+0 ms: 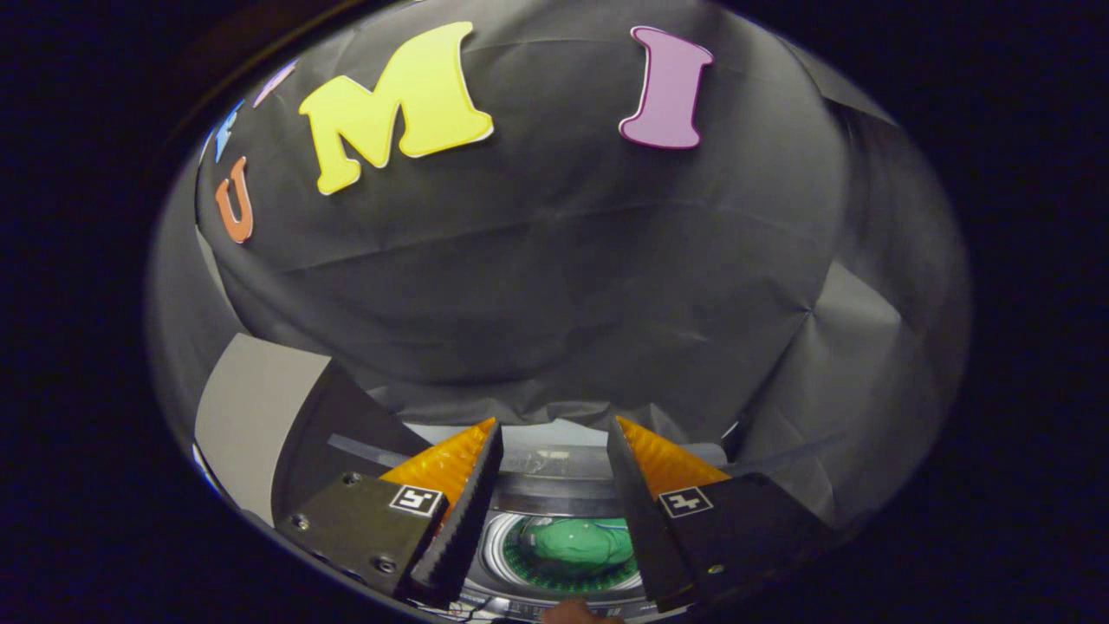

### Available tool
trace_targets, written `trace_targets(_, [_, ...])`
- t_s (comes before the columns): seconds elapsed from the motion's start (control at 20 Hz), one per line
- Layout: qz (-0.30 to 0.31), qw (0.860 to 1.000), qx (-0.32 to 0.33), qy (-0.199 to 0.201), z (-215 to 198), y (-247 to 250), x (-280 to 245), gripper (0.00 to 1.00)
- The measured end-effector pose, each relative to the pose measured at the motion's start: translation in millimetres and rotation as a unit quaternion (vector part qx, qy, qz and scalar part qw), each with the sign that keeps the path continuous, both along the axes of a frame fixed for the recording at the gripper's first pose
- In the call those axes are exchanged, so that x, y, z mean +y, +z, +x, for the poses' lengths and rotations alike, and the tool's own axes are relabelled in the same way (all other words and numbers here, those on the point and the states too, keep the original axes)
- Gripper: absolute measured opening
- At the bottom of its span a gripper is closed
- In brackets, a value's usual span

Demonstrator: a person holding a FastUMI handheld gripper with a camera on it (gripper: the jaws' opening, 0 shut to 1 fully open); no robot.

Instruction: Put the clothes into the washing machine and then close the washing machine lid.

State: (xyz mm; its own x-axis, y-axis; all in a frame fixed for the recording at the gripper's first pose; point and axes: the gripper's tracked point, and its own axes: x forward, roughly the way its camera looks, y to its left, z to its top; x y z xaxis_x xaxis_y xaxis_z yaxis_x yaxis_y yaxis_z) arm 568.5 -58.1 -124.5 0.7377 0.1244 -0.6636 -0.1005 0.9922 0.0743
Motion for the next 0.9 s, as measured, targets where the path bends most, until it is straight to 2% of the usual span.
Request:
trace_targets(0.35, [-0.003,1.000,0.008,-0.008,-39.3,-6.0,-0.8,0.77])
trace_targets(0.9, [-0.006,1.000,0.004,-0.024,-76.4,-11.2,-4.8,0.77])
